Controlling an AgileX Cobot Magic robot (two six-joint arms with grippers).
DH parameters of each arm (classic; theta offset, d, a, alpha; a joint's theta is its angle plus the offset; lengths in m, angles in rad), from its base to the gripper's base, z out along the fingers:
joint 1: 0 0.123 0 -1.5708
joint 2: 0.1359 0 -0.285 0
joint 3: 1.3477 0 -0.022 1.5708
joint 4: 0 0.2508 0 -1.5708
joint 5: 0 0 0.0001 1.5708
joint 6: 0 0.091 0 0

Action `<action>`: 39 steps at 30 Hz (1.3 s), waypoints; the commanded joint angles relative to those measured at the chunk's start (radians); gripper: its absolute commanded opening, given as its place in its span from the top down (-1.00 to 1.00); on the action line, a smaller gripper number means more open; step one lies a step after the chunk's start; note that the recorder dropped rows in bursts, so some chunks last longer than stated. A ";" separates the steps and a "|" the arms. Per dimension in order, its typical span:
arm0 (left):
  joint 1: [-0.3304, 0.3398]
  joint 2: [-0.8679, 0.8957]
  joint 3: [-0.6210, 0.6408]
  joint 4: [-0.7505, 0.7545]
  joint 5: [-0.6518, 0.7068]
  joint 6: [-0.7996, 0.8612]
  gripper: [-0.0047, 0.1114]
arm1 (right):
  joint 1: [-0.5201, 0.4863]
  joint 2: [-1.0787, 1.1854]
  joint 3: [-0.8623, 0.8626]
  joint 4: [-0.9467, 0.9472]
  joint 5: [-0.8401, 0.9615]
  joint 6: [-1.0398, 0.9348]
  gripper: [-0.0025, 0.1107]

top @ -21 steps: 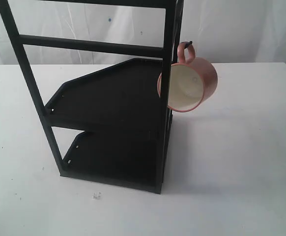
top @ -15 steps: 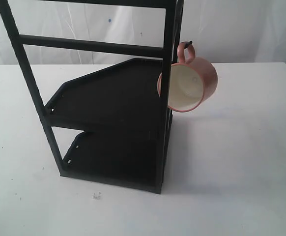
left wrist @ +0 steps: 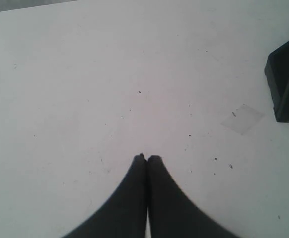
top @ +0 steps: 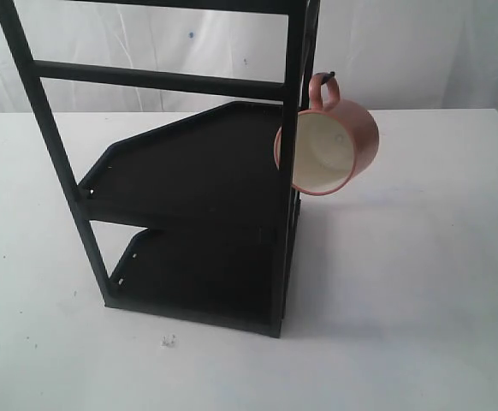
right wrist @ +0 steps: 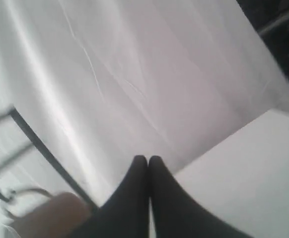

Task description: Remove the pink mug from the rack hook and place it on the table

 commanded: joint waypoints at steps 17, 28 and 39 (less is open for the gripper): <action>-0.003 -0.004 0.004 -0.001 -0.002 -0.009 0.92 | 0.002 0.016 -0.214 -0.026 -0.402 -0.515 0.96; -0.003 -0.004 0.004 -0.001 -0.002 -0.009 0.92 | 0.025 0.363 -0.226 0.082 -0.179 -0.927 0.96; -0.003 -0.004 0.004 -0.001 -0.002 -0.009 0.92 | 0.062 0.707 -0.544 0.075 0.514 -0.795 0.96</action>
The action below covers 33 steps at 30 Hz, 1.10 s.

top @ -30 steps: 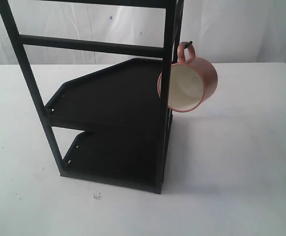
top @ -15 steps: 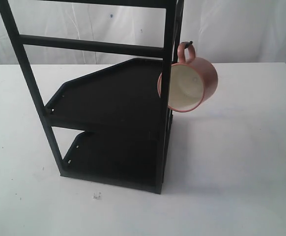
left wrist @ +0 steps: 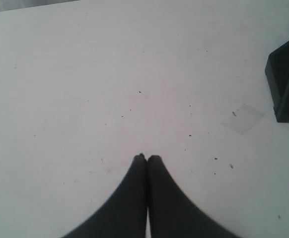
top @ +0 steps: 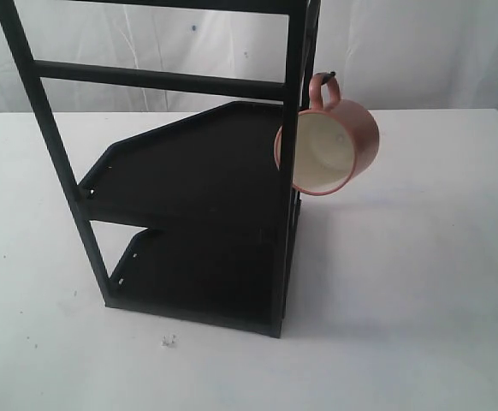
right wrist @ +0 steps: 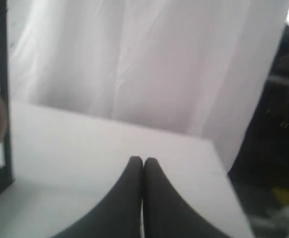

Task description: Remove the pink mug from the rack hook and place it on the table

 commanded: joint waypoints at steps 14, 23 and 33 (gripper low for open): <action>-0.003 -0.004 0.004 -0.001 -0.002 -0.009 0.92 | 0.007 0.572 -0.322 -0.078 0.812 0.146 0.96; -0.003 -0.004 0.004 -0.001 -0.002 -0.009 0.92 | 0.007 0.591 -0.347 -0.515 0.660 0.380 0.96; -0.003 -0.004 0.004 -0.001 -0.002 -0.009 0.92 | 0.005 0.576 -0.347 -0.660 0.565 0.867 0.96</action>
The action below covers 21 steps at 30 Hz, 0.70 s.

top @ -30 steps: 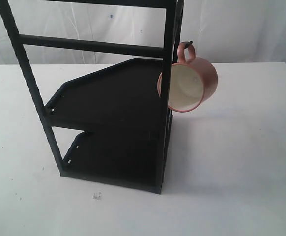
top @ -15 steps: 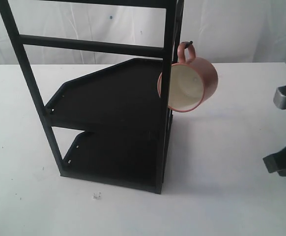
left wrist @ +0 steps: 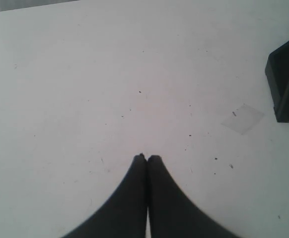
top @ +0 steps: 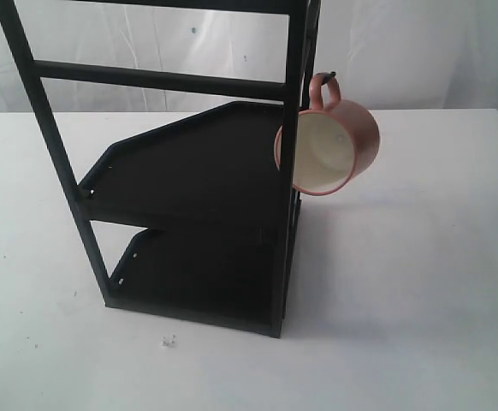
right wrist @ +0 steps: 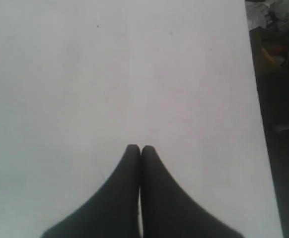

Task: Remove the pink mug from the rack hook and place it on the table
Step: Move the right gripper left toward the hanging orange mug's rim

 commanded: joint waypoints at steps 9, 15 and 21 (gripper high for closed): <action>-0.003 -0.004 0.004 -0.001 -0.002 -0.009 0.92 | 0.000 -0.007 -0.031 0.802 -0.035 -0.649 0.96; -0.003 -0.004 0.004 -0.001 -0.002 -0.009 0.92 | 0.000 -0.007 -0.060 1.150 0.029 -0.981 0.96; -0.003 -0.004 0.004 -0.001 -0.002 -0.009 0.92 | 0.000 -0.007 -0.062 1.318 0.063 -1.175 0.76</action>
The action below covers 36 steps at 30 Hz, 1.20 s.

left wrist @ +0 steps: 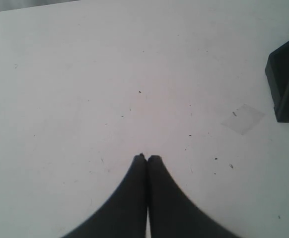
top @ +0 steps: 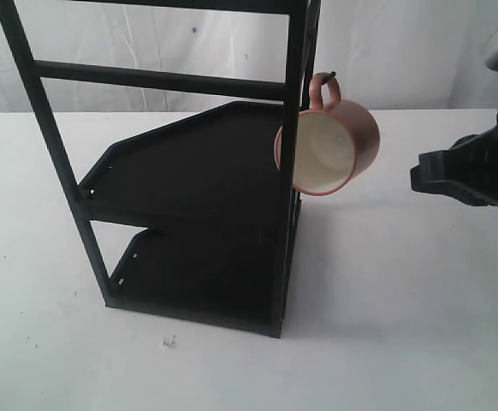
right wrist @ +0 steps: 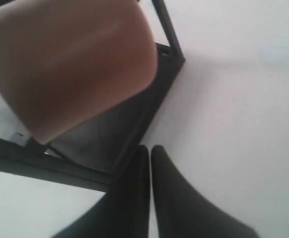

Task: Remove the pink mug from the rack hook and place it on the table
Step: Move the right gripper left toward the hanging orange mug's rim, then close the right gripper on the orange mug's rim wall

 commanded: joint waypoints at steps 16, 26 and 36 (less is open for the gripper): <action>-0.003 -0.004 0.004 -0.001 -0.002 -0.009 0.92 | 0.000 -0.006 -0.006 0.407 0.208 -0.469 -0.19; -0.003 -0.004 0.004 -0.001 -0.002 -0.009 0.92 | 0.000 -0.006 0.017 0.389 0.046 -0.478 -0.19; -0.003 -0.004 0.004 -0.001 -0.002 -0.009 0.92 | 0.075 0.052 0.017 0.358 -0.017 -0.478 -0.19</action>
